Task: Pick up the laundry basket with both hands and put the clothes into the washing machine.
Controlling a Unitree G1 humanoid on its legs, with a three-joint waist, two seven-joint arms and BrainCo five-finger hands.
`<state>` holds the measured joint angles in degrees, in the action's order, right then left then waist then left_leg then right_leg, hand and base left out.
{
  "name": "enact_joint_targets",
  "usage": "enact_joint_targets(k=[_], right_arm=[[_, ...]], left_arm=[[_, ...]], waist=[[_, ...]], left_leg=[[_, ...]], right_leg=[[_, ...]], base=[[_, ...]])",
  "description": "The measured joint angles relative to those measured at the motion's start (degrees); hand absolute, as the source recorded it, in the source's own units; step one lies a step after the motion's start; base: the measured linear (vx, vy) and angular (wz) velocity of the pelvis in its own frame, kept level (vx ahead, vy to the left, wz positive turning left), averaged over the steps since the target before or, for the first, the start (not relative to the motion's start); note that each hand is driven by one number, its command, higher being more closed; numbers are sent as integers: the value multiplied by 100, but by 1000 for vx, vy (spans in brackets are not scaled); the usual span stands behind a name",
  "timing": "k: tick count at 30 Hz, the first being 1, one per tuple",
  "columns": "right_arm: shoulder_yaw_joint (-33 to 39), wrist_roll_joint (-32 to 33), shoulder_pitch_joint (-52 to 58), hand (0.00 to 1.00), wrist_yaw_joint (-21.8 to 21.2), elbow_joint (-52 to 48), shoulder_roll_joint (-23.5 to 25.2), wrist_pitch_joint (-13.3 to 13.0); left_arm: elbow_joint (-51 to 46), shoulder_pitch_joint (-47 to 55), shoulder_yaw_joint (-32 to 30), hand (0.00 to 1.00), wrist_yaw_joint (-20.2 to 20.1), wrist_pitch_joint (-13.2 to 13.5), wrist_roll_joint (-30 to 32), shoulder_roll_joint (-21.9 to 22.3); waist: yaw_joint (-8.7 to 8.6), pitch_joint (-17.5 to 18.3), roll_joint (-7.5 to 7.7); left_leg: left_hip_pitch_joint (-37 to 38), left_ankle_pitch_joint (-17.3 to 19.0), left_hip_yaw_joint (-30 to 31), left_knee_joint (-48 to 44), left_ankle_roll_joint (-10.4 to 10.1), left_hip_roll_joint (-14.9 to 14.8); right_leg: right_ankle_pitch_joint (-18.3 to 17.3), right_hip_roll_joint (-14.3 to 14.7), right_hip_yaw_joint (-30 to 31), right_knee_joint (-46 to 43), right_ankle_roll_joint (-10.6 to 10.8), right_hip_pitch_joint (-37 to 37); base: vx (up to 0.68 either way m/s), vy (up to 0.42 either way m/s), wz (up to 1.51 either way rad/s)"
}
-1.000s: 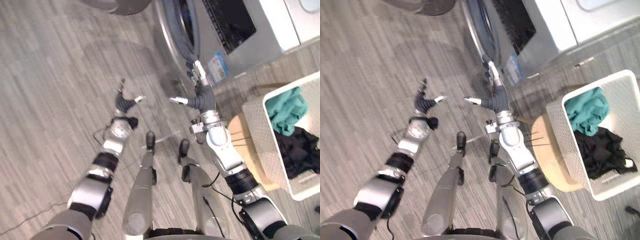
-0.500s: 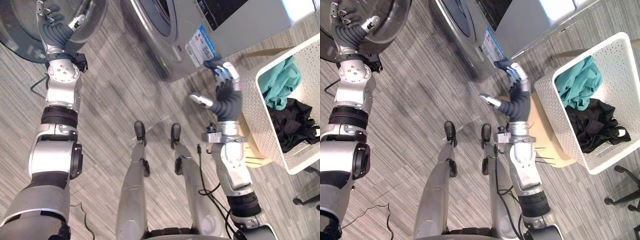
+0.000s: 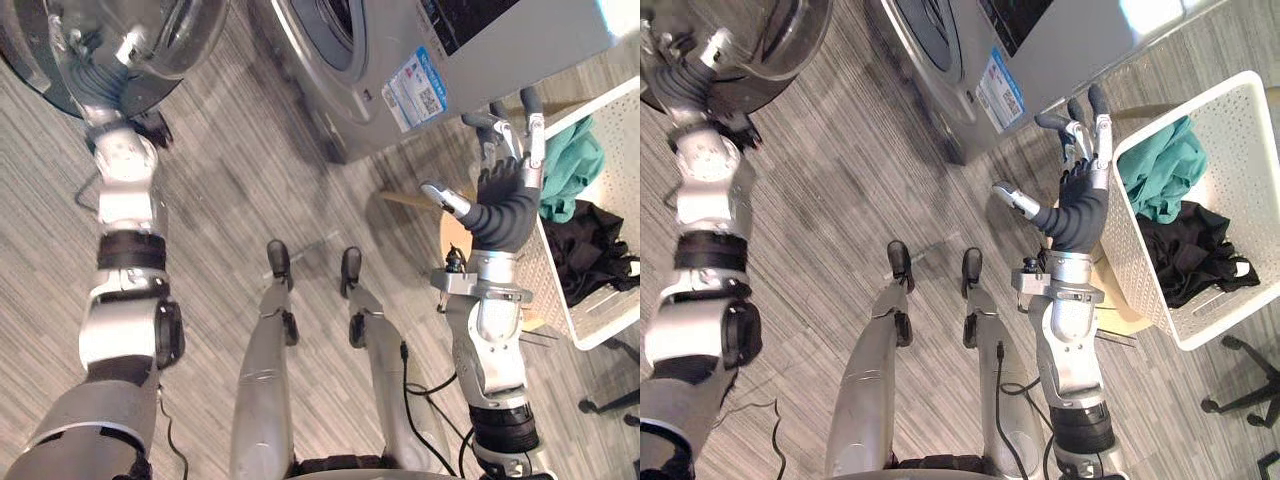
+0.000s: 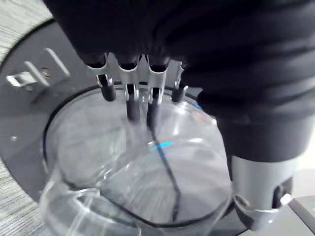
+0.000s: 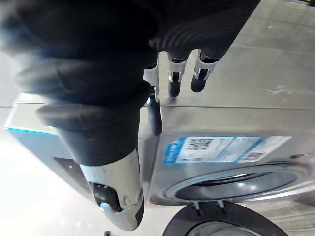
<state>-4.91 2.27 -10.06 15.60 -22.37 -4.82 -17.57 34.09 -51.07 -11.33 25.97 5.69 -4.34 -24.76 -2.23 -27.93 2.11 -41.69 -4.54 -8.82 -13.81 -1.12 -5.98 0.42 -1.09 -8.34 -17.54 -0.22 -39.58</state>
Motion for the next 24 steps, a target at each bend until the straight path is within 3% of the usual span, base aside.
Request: enact_joint_targets(k=[5,10,11,13,17,24], right_arm=[[0,-82,484,0,42,-92,-11,8],[80,-247,971,0,-94,245,-2,57],[95,-276,1019,0,-112,430,-2,62],[164,-347,1248,0,-226,1256,0,199],[312,-542,1732,0,-346,1835,-6,320],[313,-967,1578,0,-348,2460,-6,445]], left_arm=[[-1227,2311,243,0,29,183,37,1163],[-1350,4002,844,0,-256,242,64,1913],[-1231,4182,941,0,-328,248,64,1944],[-572,4800,1193,0,-640,249,68,1986],[515,5422,1124,0,-964,247,187,2002],[1615,5769,927,0,-1095,232,461,2011]], waist=[[97,4,0],[146,80,-3],[145,185,-9],[129,743,-45],[55,1283,-205],[20,1609,-252]], left_leg=[[805,337,-118,-172,40,26],[1581,347,-167,-5,38,106],[1653,378,-178,11,10,109],[1968,381,-257,264,13,122],[2684,372,-354,741,27,150],[3755,520,-1344,1114,-38,60]], right_leg=[[-583,-170,-100,-529,-61,651],[-705,-236,-90,-561,-16,1306],[-727,-234,-79,-542,-8,1373],[-761,-188,13,-312,41,1626],[-624,-99,149,224,66,2293],[-246,119,1116,835,233,2912]], base=[[-4,-30,16],[42,-25,2],[90,-29,-9],[160,-24,-17],[164,5,-20],[95,32,-84]])
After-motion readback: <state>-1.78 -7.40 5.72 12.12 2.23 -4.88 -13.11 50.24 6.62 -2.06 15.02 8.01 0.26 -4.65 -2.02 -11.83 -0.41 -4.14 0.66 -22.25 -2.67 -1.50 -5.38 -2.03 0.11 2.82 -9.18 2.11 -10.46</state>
